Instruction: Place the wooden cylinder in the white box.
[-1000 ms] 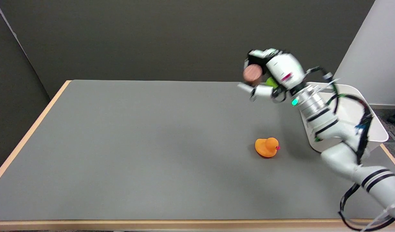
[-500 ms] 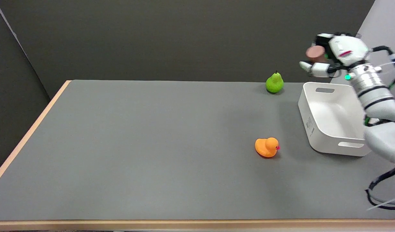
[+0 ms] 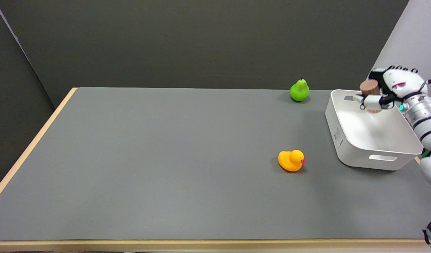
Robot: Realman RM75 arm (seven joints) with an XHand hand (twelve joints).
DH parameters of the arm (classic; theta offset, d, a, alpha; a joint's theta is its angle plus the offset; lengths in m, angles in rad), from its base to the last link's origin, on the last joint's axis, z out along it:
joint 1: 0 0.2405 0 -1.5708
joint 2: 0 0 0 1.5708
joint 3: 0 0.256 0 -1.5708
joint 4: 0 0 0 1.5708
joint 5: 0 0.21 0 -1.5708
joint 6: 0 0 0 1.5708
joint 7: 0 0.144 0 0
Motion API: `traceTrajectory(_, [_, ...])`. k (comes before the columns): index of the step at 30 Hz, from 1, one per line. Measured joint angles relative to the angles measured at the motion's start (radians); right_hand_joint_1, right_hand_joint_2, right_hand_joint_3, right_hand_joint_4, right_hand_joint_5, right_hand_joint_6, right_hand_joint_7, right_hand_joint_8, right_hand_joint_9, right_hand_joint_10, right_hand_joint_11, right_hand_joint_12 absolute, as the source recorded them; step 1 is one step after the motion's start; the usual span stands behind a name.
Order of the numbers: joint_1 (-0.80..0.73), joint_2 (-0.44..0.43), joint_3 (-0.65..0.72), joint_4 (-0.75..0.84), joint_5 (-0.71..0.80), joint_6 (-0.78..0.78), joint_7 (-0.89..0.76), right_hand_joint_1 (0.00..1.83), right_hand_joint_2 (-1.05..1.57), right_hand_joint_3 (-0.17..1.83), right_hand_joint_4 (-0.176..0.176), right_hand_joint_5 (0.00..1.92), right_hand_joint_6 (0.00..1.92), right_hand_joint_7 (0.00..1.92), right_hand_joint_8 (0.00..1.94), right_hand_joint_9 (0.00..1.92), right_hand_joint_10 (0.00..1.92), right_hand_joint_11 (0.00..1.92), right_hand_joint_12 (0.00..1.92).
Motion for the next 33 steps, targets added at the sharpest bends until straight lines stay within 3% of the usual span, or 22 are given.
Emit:
traceTrajectory(3, [-0.032, -0.01, -0.008, 0.009, 0.001, 0.003, -0.001, 0.98, 0.99, 0.61, -0.016, 0.72, 1.55, 0.88, 1.7, 0.86, 1.77, 0.52, 1.92])
traceTrajectory(5, [-0.046, -0.016, -0.015, 0.014, 0.002, 0.007, -0.002, 0.96, 1.1, 0.41, -0.035, 0.67, 1.54, 0.78, 1.48, 0.76, 1.69, 0.33, 1.92])
traceTrajectory(6, [-0.053, -0.018, -0.019, 0.016, 0.003, 0.01, -0.002, 0.9, 1.07, 0.45, -0.045, 0.6, 1.41, 0.72, 1.3, 0.7, 1.59, 0.27, 1.85])
traceTrajectory(8, [-0.064, -0.022, -0.025, 0.019, 0.006, 0.014, -0.002, 0.65, 0.78, 0.87, -0.053, 0.35, 0.82, 0.53, 0.81, 0.49, 1.14, 0.23, 1.47])
traceTrajectory(9, [-0.069, -0.023, -0.027, 0.02, 0.01, 0.015, -0.002, 0.48, 0.67, 0.92, -0.005, 0.16, 0.51, 0.19, 0.37, 0.15, 0.5, 0.07, 1.01])
traceTrajectory(10, [-0.074, -0.024, -0.031, 0.021, 0.017, 0.016, -0.002, 0.41, 0.62, 0.95, 0.019, 0.06, 0.37, 0.03, 0.16, 0.0, 0.17, 0.0, 0.79])
traceTrajectory(12, [-0.081, -0.026, -0.037, 0.021, 0.035, 0.018, -0.002, 0.42, 0.62, 0.96, 0.029, 0.04, 0.33, 0.0, 0.08, 0.0, 0.03, 0.0, 0.7])
traceTrajectory(14, [-0.086, -0.027, -0.045, 0.019, 0.061, 0.022, -0.002, 0.4, 0.61, 0.93, 0.033, 0.05, 0.29, 0.0, 0.0, 0.0, 0.0, 0.0, 0.62])
traceTrajectory(20, [-0.097, -0.028, -0.08, -0.005, 0.137, 0.029, -0.001, 0.4, 0.59, 0.9, 0.044, 0.05, 0.28, 0.0, 0.0, 0.0, 0.0, 0.0, 0.56])
traceTrajectory(23, [-0.101, -0.032, -0.093, -0.013, 0.164, 0.04, -0.001, 0.42, 0.66, 0.74, 0.041, 0.07, 0.27, 0.0, 0.0, 0.0, 0.0, 0.0, 0.5])
traceTrajectory(30, [-0.112, -0.05, -0.124, -0.005, 0.227, 0.124, -0.004, 0.41, 0.67, 0.76, 0.015, 0.11, 0.3, 0.0, 0.05, 0.0, 0.0, 0.0, 0.39])
traceTrajectory(33, [-0.116, -0.058, -0.141, 0.027, 0.253, 0.178, -0.014, 0.39, 0.64, 0.87, 0.013, 0.1, 0.36, 0.0, 0.11, 0.0, 0.0, 0.0, 0.41])
